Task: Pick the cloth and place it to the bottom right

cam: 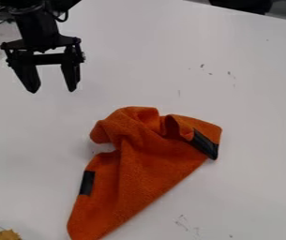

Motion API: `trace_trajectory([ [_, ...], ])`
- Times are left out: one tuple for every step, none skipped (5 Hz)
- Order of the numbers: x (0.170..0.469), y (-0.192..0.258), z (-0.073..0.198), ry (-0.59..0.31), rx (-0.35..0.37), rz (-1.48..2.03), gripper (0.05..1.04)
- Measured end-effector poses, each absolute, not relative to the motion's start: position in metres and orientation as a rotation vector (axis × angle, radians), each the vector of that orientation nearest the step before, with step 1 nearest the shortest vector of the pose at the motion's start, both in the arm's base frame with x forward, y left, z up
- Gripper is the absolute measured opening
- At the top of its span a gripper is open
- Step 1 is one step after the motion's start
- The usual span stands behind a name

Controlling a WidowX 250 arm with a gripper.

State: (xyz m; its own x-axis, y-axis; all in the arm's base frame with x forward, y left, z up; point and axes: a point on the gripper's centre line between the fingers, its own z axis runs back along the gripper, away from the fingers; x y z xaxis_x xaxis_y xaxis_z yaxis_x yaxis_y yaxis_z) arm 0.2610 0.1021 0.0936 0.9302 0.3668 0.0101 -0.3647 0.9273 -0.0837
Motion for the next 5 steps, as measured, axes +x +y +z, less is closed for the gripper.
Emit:
trace_trajectory([
  [0.257, 0.1, 0.084, 0.011, -0.089, 0.389, 0.999],
  [0.249, 0.08, 0.093, 0.008, -0.08, 0.478, 0.999],
  [0.25, 0.059, 0.098, -0.024, -0.073, 0.626, 0.999],
  [0.259, 0.041, 0.095, -0.044, -0.034, 0.841, 0.999],
  [0.27, 0.032, 0.082, -0.031, -0.004, 0.95, 0.999],
])
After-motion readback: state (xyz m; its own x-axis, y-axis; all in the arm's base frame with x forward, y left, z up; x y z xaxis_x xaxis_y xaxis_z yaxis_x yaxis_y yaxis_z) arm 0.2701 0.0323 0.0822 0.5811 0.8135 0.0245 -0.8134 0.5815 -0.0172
